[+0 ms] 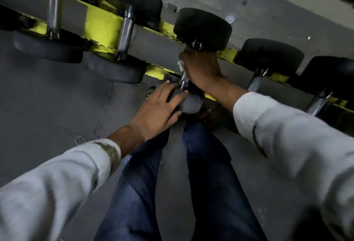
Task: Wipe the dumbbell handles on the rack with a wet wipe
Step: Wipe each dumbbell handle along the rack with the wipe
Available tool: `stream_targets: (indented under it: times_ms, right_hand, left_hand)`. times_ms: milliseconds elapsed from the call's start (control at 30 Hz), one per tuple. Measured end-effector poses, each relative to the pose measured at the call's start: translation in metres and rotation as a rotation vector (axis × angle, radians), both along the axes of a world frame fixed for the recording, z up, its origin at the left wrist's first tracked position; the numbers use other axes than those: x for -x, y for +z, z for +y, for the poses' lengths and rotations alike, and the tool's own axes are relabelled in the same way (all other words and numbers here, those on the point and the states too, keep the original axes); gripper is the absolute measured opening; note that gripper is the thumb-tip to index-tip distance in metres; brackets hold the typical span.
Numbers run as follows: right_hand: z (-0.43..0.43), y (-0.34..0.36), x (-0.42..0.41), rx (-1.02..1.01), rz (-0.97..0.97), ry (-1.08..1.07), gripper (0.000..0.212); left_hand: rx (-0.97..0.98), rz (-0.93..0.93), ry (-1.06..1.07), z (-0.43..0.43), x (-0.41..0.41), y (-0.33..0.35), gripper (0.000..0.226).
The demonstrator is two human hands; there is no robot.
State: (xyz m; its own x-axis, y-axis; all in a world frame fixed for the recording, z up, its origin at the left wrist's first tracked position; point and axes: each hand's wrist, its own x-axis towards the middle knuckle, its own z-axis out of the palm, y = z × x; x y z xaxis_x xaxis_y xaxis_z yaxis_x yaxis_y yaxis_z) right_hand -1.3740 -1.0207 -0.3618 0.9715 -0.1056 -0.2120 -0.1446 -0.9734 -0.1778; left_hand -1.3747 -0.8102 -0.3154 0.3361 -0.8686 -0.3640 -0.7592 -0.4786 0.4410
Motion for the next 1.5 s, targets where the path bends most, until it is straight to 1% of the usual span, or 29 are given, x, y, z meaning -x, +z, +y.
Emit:
stream_targets:
  times_ms: [67, 100, 133, 233, 267, 300, 400, 433, 500, 567, 633, 700, 733, 800, 867, 933, 1000, 1067, 1167, 1233, 1300, 1333, 1367, 1433, 1500]
  right_hand:
    - [0.001, 0.004, -0.006, -0.061, 0.15, 0.091, 0.013]
    - [-0.001, 0.007, -0.008, -0.069, 0.18, 0.105, 0.012]
    - [-0.004, 0.009, -0.011, -0.058, 0.186, 0.095, 0.012]
    - [-0.011, 0.018, -0.013, -0.013, 0.095, -0.015, 0.016]
    - [-0.009, 0.02, -0.009, -0.042, 0.086, -0.047, 0.017]
    - [-0.004, 0.022, -0.003, -0.08, 0.109, -0.026, 0.018]
    - [0.015, 0.027, 0.012, -0.152, 0.349, 0.172, 0.031]
    - [0.016, 0.03, 0.011, -0.127, 0.379, 0.215, 0.031]
    - [0.014, 0.034, -0.006, -0.034, 0.382, 0.221, 0.023]
    - [0.017, 0.033, -0.03, 0.075, 0.45, 0.204, 0.023]
    - [0.03, 0.034, -0.053, 0.151, 0.608, 0.269, 0.028]
    - [0.044, 0.036, -0.067, 0.125, 0.795, 0.344, 0.032]
    - [0.048, 0.036, -0.07, 0.093, 0.84, 0.358, 0.032]
    - [0.049, 0.038, -0.065, 0.061, 0.793, 0.365, 0.029]
    - [0.043, 0.042, -0.05, 0.03, 0.644, 0.372, 0.025]
    - [0.033, 0.039, -0.027, -0.067, 0.485, 0.312, 0.028]
    - [0.024, 0.034, -0.004, -0.193, 0.408, 0.228, 0.03]
    - [0.022, 0.03, 0.015, -0.288, 0.366, 0.058, 0.021]
    - [0.03, 0.03, 0.029, -0.372, 0.281, -0.25, 0.037]
    - [0.035, 0.03, 0.034, -0.347, 0.294, -0.407, 0.031]
    - [0.037, 0.028, 0.039, -0.296, 0.319, -0.509, 0.024]
    - [0.035, 0.024, 0.04, -0.305, 0.328, -0.565, 0.023]
    - [0.031, 0.019, 0.041, -0.339, 0.342, -0.639, 0.021]
    - [0.024, 0.009, 0.036, -0.432, 0.432, -0.767, 0.018]
    - [0.018, -0.002, 0.029, -0.627, 0.476, -0.898, 0.016]
  left_hand:
    - [0.046, -0.017, 0.038, -0.005, -0.002, 0.0, 0.051]
    - [0.047, -0.027, 0.033, -0.008, -0.003, -0.001, 0.05]
    - [0.038, -0.032, 0.023, -0.009, -0.004, -0.003, 0.051]
    - [-0.006, -0.011, 0.006, -0.006, -0.004, -0.004, 0.06]
    - [-0.016, -0.006, 0.001, -0.005, -0.005, -0.004, 0.063]
    - [-0.028, 0.003, -0.003, -0.004, -0.006, -0.003, 0.066]
    - [-0.045, 0.053, -0.016, -0.004, -0.01, 0.0, 0.072]
    - [-0.039, 0.065, -0.022, -0.003, -0.011, 0.001, 0.074]
    - [-0.007, 0.065, -0.03, 0.001, -0.014, 0.005, 0.078]
    - [0.027, 0.032, -0.057, 0.008, -0.016, 0.008, 0.081]
    - [0.062, -0.003, -0.082, 0.016, -0.017, 0.009, 0.081]
    - [0.069, -0.012, -0.109, 0.024, -0.017, 0.012, 0.08]
    - [0.07, -0.012, -0.125, 0.026, -0.017, 0.013, 0.079]
    - [0.063, -0.008, -0.146, 0.029, -0.019, 0.015, 0.078]
    - [0.056, -0.006, -0.171, 0.028, -0.022, 0.015, 0.078]
    - [0.058, -0.012, -0.194, 0.026, -0.025, 0.013, 0.077]
    - [0.06, 0.0, -0.197, 0.024, -0.028, 0.012, 0.075]
    - [0.056, 0.004, -0.194, 0.023, -0.03, 0.011, 0.076]
    - [0.046, 0.01, -0.198, 0.023, -0.03, 0.01, 0.076]
    - [0.043, 0.012, -0.2, 0.024, -0.031, 0.01, 0.077]
    - [0.04, 0.014, -0.201, 0.024, -0.032, 0.011, 0.077]
    - [0.04, 0.015, -0.198, 0.024, -0.031, 0.011, 0.077]
    - [0.039, 0.019, -0.195, 0.023, -0.032, 0.012, 0.077]
    - [0.029, 0.028, -0.189, 0.021, -0.031, 0.012, 0.079]
    - [0.029, 0.021, -0.18, 0.02, -0.03, 0.012, 0.079]
